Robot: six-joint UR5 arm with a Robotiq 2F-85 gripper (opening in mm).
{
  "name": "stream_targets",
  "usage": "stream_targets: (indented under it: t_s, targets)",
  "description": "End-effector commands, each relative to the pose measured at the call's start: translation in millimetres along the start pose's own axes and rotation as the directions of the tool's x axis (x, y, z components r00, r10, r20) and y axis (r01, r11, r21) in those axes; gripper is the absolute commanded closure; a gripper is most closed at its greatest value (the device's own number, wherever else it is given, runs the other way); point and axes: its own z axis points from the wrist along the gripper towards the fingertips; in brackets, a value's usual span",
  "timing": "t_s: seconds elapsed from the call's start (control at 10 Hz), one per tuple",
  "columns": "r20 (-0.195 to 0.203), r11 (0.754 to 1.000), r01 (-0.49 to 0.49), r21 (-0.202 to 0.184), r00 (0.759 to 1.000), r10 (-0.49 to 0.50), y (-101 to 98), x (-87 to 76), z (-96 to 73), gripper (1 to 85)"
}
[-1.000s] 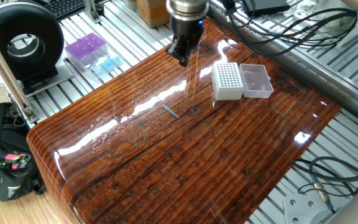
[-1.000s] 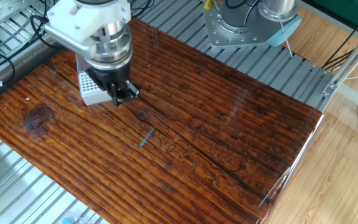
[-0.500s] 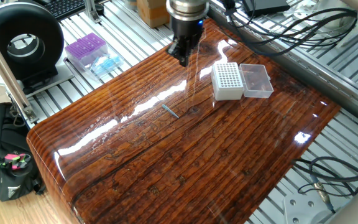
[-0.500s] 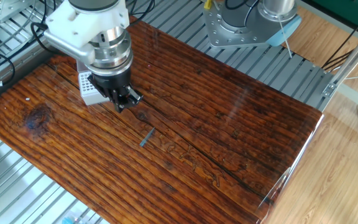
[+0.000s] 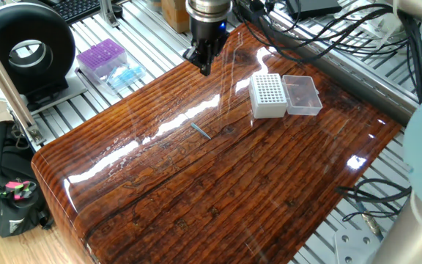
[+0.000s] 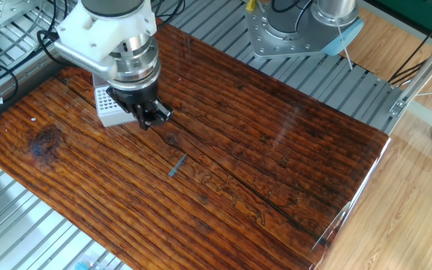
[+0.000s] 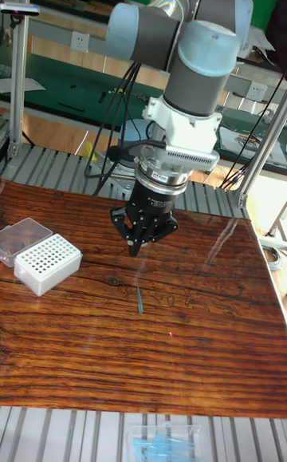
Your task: Insert a medium pipette tip into the holder for medium pipette tips
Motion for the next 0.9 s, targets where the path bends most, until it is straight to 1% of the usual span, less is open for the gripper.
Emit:
stream_targets:
  t_s: [0.0,0.1,0.2,0.3,0.4,0.5,0.6,0.7,0.8]
  targets:
    - [-0.005,0.998,-0.004,-0.065,1.000,0.004,28.5,-7.1,30.5,57.3]
    - [0.006,0.998,0.021,-0.059,1.000,-0.020,34.5,-15.2,48.7,57.3]
    - [-0.001,1.000,-0.011,-0.006,1.000,0.011,34.3,-9.3,60.4,59.0]
    - [-0.004,0.998,-0.042,0.040,0.999,0.043,32.9,-2.9,66.0,62.3]
    - [-0.010,0.997,-0.055,0.046,0.998,0.055,32.4,-0.6,69.0,63.0]
    - [-0.028,0.998,-0.056,0.007,0.998,0.056,42.7,1.5,75.0,63.7]
    - [-0.026,0.998,-0.056,-0.020,0.998,0.055,50.8,-2.9,80.7,61.0]
    - [-0.018,0.998,-0.064,-0.001,0.998,0.063,50.5,-9.7,84.8,60.7]
    - [-0.017,0.997,-0.072,0.030,0.997,0.072,50.9,-14.5,86.1,61.0]
